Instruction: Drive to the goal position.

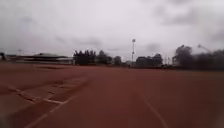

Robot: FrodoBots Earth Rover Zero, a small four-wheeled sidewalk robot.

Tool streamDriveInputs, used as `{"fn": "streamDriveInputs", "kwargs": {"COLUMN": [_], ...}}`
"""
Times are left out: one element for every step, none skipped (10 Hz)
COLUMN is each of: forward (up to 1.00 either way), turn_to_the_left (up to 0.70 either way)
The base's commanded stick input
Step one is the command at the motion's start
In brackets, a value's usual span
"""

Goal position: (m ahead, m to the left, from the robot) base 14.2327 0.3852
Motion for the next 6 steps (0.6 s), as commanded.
{"fn": "streamDriveInputs", "kwargs": {"forward": [0.5, 0.5, 0.5, 0.5, 0.5, 0.5], "turn_to_the_left": [0.0, 0.0, 0.0, 0.0, 0.0, 0.0]}}
